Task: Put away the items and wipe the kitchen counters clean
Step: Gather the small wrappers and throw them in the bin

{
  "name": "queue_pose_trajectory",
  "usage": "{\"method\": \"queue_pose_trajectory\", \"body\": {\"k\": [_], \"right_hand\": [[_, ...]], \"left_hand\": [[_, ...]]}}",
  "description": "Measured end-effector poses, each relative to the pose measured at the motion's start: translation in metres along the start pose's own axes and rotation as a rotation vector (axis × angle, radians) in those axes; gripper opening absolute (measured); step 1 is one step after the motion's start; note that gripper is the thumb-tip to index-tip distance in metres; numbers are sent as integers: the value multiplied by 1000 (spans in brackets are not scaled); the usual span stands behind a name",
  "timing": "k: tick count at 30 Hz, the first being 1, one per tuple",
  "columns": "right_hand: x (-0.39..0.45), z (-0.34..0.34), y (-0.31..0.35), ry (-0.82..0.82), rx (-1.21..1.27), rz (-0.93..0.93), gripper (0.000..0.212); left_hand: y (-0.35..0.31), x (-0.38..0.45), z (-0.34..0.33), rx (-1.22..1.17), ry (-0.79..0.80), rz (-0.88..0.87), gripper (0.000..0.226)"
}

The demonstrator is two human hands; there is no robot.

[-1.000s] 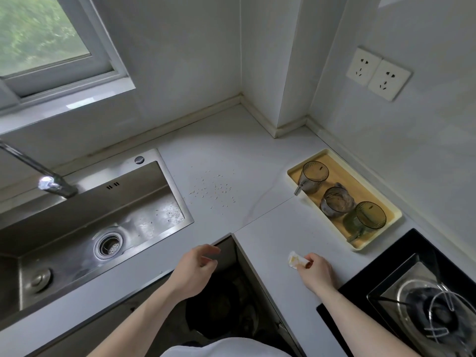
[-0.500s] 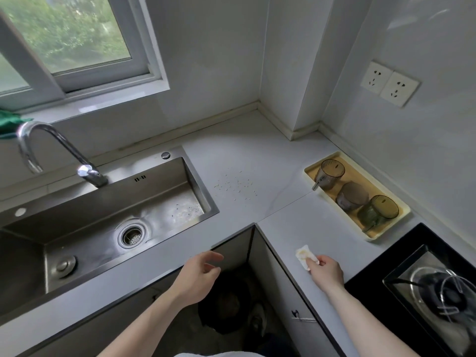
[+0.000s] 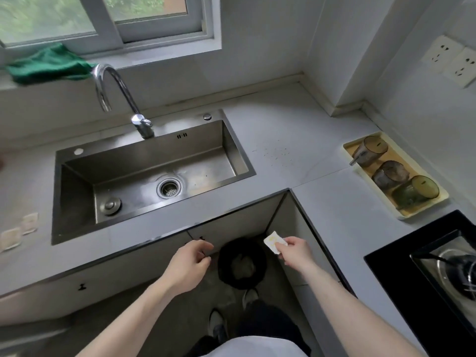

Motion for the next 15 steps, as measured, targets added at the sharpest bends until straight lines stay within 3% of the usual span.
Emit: {"method": "queue_pose_trajectory", "body": {"k": [3,6,10,15], "right_hand": [[12,-27,-7,31,-57,-48,15],[19,-46,0,75,-106,-78,2],[33,-67,-4,185,-233,-83,29],[44,-77,-5,265,-353,-28,35]], "left_hand": [[19,-11,10,-30,-45,51,28],[33,-18,16,-73,-87,123,29],[48,-22,25,-100,-132,180,29],[64,-28,39,-134,-195,228,29]]}}
Point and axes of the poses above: each hand's wrist, its own x-axis towards the middle knuckle, its own z-axis out of the back of the hand, y = z × x, the point moved 9 cm from there along x, towards the middle knuckle, and after that the axes turned 6 degrees about -x, right-handed, at the moved point
